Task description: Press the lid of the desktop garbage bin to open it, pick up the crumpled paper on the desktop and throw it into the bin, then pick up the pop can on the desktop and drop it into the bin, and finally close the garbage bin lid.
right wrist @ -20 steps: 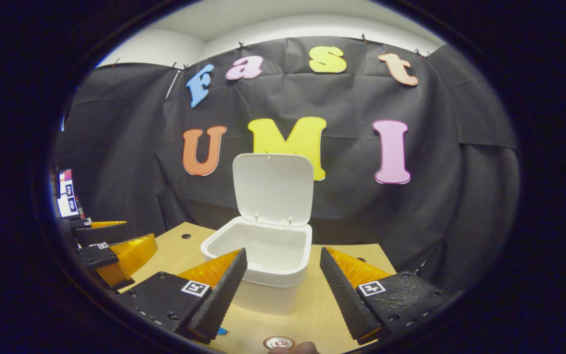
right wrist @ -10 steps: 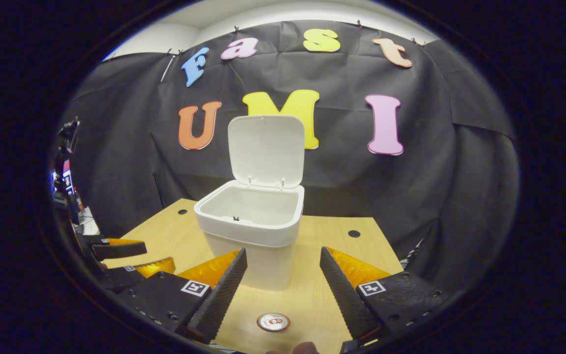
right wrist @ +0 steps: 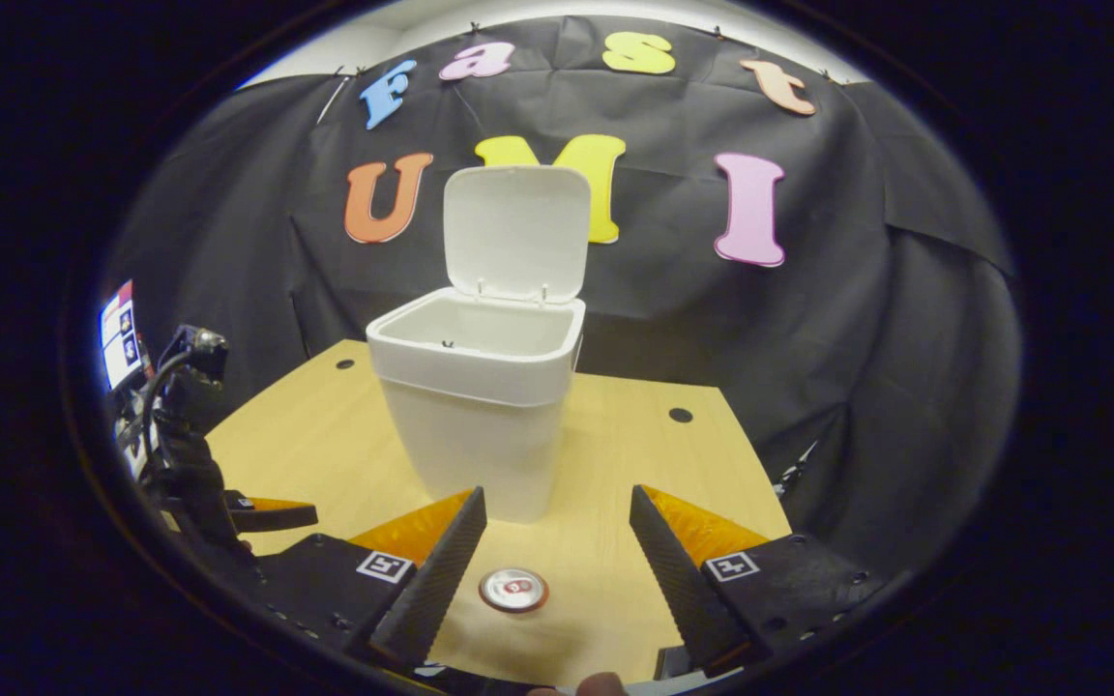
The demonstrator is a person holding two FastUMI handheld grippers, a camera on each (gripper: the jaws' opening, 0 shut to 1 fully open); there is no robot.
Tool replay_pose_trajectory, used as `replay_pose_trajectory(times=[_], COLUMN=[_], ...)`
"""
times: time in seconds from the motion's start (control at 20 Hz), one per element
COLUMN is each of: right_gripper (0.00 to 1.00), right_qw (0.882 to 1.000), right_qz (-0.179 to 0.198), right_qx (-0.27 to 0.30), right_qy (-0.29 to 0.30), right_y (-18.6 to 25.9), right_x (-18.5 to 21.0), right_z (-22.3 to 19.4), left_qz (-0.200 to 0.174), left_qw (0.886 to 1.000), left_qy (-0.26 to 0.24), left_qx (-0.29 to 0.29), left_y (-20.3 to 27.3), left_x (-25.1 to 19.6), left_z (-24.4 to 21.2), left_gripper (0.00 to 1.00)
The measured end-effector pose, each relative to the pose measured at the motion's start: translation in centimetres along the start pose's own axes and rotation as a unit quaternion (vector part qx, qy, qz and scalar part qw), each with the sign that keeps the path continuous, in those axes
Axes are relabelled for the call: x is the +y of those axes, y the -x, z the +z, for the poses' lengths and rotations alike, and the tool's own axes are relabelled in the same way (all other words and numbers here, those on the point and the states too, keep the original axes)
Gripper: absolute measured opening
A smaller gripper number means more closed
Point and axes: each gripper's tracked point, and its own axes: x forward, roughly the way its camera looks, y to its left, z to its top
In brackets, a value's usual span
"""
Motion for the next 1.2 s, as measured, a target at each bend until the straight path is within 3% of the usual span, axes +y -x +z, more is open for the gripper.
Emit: replay_pose_trajectory(times=[0.35, 0.6, 0.8, 0.85, 0.95, 1.15, 1.2], right_gripper=[0.96, 0.96, 0.96, 0.96, 0.96, 0.96, 0.96], right_qw=[0.999, 0.997, 0.997, 0.997, 0.997, 0.996, 0.996], right_qz=[-0.011, -0.023, -0.028, -0.029, -0.028, -0.026, -0.025], right_qx=[0.045, 0.067, 0.074, 0.073, 0.071, 0.082, 0.083], right_qy=[0.009, -0.011, -0.01, -0.008, -0.008, -0.008, -0.009], right_y=[0.9, 0.6, 0.7, 0.7, 0.9, 0.9, 0.9], right_x=[-0.5, -0.9, -1.0, -0.9, -1.0, -0.8, -0.7], right_z=[-3.8, -5.1, -5.6, -5.5, -5.8, -6.6, -6.8], left_qz=[0.002, -0.004, -0.007, -0.006, -0.009, -0.006, -0.007], left_qw=[0.997, 0.996, 0.995, 0.995, 0.994, 0.995, 0.995], left_qy=[0.012, 0.004, 0.012, 0.014, 0.016, 0.012, 0.007], left_qx=[0.078, 0.084, 0.101, 0.103, 0.107, 0.1, 0.099], left_y=[-2.8, -2.9, -2.9, -2.8, -2.6, -1.7, -1.4], left_x=[1.1, 1.8, 2.5, 2.7, 3.0, 3.9, 4.0], left_z=[-4.9, -3.3, -1.4, -0.8, 0.6, 4.7, 5.8], left_gripper=[0.99, 0.98, 0.86, 0.88, 0.69, 0.48, 0.39])
